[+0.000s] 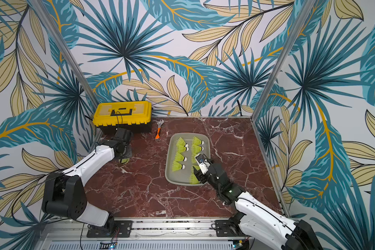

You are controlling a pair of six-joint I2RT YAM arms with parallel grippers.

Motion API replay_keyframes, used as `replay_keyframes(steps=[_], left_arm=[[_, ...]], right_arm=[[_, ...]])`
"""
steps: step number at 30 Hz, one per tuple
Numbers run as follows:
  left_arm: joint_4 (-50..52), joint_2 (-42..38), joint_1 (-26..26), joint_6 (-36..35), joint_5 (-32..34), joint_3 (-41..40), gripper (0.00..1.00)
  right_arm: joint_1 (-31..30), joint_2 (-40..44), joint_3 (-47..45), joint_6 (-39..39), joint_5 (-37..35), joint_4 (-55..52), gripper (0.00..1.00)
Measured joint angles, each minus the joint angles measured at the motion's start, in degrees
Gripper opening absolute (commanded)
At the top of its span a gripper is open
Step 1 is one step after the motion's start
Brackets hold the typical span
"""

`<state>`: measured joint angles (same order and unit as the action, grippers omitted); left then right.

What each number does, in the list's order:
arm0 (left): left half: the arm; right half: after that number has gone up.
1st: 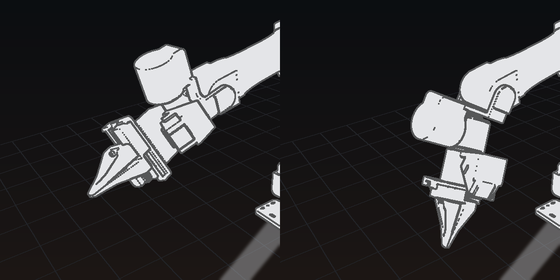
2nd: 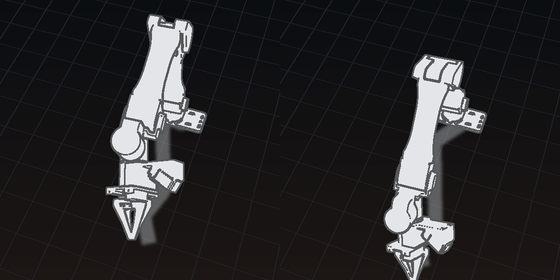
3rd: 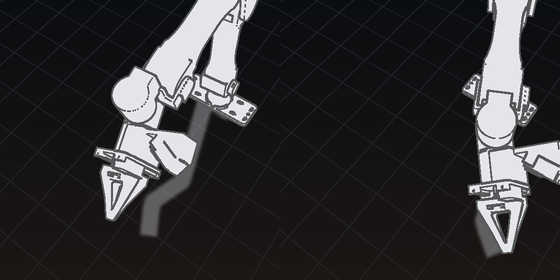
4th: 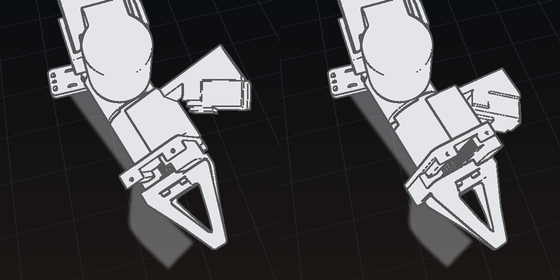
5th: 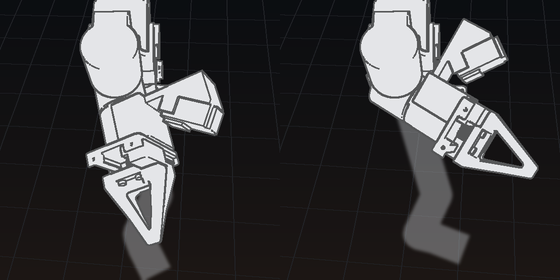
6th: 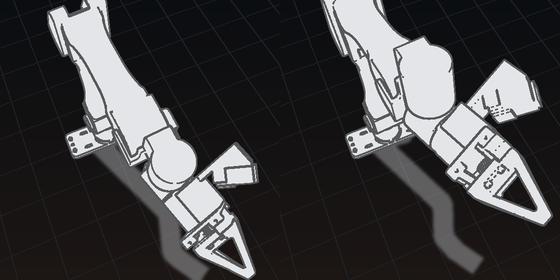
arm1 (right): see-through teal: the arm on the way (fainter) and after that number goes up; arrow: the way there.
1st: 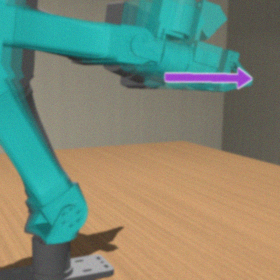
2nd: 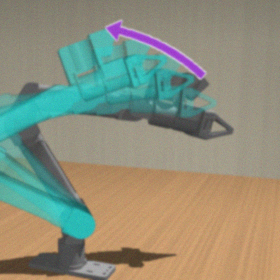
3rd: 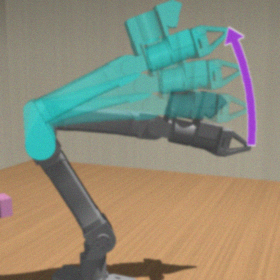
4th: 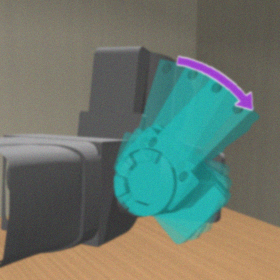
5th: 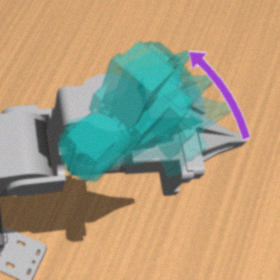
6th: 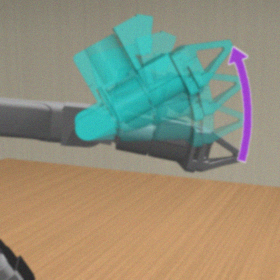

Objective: Put the shuttlecocks into the storage box
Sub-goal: Adjust the shuttlecock at the center of the board.

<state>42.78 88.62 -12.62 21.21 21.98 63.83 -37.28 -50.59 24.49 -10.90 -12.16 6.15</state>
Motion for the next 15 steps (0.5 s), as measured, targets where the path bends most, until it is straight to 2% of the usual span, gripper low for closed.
replay_keyframes(steps=[9,15], left_arm=[[0.3,5.3,-8.6,-0.9,2.9,0.1,0.2],[0.3,8.0,-14.5,-2.0,5.8,1.5,0.29]], right_arm=[[0.0,1.0,0.0,0.0,0.0,0.0,0.74],[0.0,1.6,0.0,0.2,0.0,0.0,0.74]])
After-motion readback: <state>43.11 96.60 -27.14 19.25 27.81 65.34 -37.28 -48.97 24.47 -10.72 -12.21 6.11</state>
